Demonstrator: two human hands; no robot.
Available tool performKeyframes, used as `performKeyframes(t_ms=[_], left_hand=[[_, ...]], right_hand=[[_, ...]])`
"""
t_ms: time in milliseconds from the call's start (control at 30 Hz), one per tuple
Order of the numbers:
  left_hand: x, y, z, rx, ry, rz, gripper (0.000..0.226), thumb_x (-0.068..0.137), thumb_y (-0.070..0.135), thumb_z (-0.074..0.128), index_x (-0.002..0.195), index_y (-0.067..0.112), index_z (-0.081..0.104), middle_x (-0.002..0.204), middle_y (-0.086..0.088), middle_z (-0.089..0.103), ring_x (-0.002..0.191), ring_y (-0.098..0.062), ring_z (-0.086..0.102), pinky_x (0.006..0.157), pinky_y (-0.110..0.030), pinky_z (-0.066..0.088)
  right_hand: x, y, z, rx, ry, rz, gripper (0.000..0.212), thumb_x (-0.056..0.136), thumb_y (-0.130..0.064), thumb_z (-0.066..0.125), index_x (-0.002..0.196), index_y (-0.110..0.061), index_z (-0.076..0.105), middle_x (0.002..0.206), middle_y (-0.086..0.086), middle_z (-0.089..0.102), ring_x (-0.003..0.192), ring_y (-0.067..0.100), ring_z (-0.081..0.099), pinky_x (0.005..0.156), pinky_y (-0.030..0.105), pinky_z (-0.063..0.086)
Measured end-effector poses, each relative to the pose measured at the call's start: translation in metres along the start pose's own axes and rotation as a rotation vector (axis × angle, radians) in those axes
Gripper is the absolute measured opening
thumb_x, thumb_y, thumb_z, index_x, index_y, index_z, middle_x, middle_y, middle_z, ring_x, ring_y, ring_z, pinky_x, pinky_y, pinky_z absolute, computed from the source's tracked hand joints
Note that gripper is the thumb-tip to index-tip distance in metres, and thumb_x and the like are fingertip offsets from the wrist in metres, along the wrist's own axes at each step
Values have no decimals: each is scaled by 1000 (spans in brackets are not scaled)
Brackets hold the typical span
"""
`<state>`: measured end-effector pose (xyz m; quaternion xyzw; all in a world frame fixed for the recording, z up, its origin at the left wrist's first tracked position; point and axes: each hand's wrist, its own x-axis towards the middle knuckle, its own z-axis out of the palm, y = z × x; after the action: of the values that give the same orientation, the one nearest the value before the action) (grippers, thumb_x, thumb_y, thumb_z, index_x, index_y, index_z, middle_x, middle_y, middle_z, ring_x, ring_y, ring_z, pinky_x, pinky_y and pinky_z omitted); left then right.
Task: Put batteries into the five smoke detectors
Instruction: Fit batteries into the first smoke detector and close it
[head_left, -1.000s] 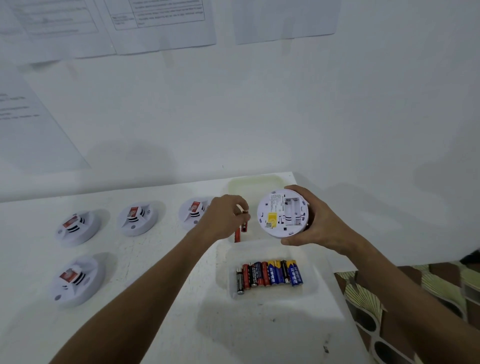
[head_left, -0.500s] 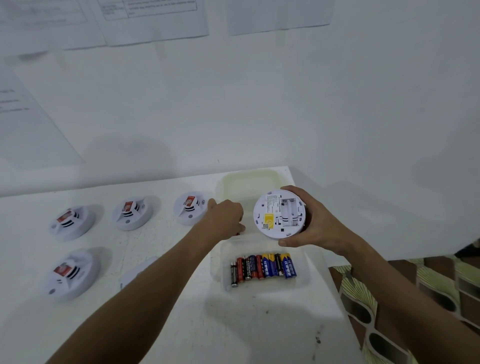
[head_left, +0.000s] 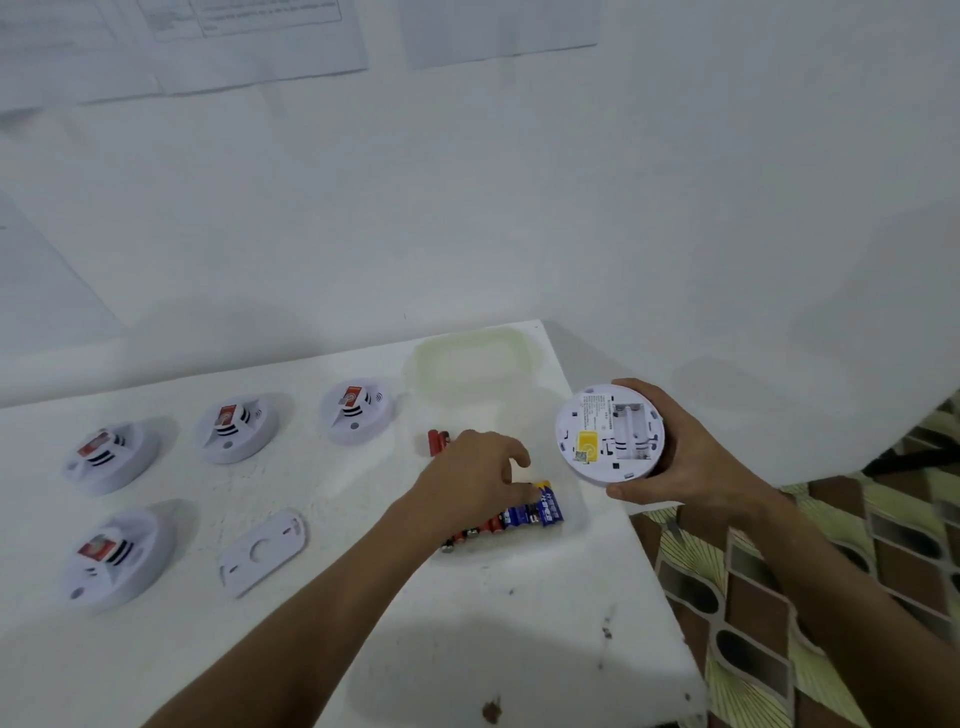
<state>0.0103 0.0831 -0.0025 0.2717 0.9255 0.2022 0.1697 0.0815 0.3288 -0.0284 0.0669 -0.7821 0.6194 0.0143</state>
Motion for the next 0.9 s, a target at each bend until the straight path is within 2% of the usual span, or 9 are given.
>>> performKeyframes(t_ms=[100, 200, 267, 333, 400, 467, 633, 767, 900], left_hand=[[5, 2, 13, 2, -94, -10, 62, 76, 46, 77, 130, 22, 59, 101, 1, 71, 87, -11, 62, 79, -29, 52], [9, 3, 22, 47, -88, -18, 72, 72, 52, 78, 134, 24, 55, 109, 3, 70, 99, -13, 63, 87, -34, 53], [11, 2, 26, 49, -80, -46, 74, 69, 56, 78, 133, 26, 56, 110, 4, 69, 99, -12, 63, 87, -33, 53], [13, 1, 29, 40, -82, -65, 66, 65, 59, 78, 122, 29, 63, 102, 5, 70, 88, -11, 64, 79, -30, 54], [14, 0, 30, 27, -85, -46, 41, 65, 56, 78, 91, 25, 71, 79, 4, 68, 67, -9, 59, 63, -27, 49], [13, 1, 31, 13, -101, -12, 30, 70, 48, 78, 76, 20, 67, 67, 2, 64, 58, -9, 53, 55, -24, 43], [7, 2, 28, -82, -71, 44, 23, 76, 34, 78, 93, 20, 73, 82, 3, 69, 68, -8, 57, 63, -21, 47], [5, -3, 21, -238, 3, 6, 15, 76, 26, 77, 88, 23, 68, 86, 10, 70, 70, -4, 64, 62, -13, 48], [-6, 3, 0, -473, 122, -16, 23, 79, 21, 75, 98, 22, 64, 81, 4, 73, 65, -8, 67, 69, -32, 56]], right_hand=[[-13, 1, -5, -2, 21, 10, 92, 58, 0, 86, 137, -22, 45, 127, -8, 62, 123, 17, 58, 88, 26, 56], [-23, 4, -7, -10, 30, 12, 92, 60, 5, 86, 137, -23, 45, 129, -6, 62, 124, 19, 58, 91, 32, 57], [-28, 5, -7, -20, 37, 12, 93, 60, 4, 87, 138, -24, 45, 130, -4, 61, 123, 21, 59, 92, 39, 57], [-32, 5, -6, -24, 39, 18, 93, 59, 1, 87, 138, -25, 45, 130, -4, 61, 124, 21, 58, 94, 40, 57], [-35, 5, -5, -21, 30, 27, 92, 59, -3, 87, 137, -27, 45, 130, -5, 60, 125, 21, 57, 95, 38, 56], [-37, 5, -3, -18, 23, 42, 93, 60, -6, 88, 139, -26, 43, 130, -5, 60, 125, 20, 57, 96, 38, 55], [-39, 3, 1, -6, 32, 44, 95, 60, -6, 89, 141, -23, 43, 132, -4, 58, 127, 20, 55, 96, 36, 55], [-37, 0, 4, 13, 34, 40, 93, 59, -2, 88, 139, -23, 44, 129, -6, 60, 125, 17, 57, 93, 33, 56], [-32, -3, 7, 51, 20, 37, 94, 59, -1, 87, 139, -24, 44, 130, -7, 60, 125, 17, 57, 92, 35, 57]])
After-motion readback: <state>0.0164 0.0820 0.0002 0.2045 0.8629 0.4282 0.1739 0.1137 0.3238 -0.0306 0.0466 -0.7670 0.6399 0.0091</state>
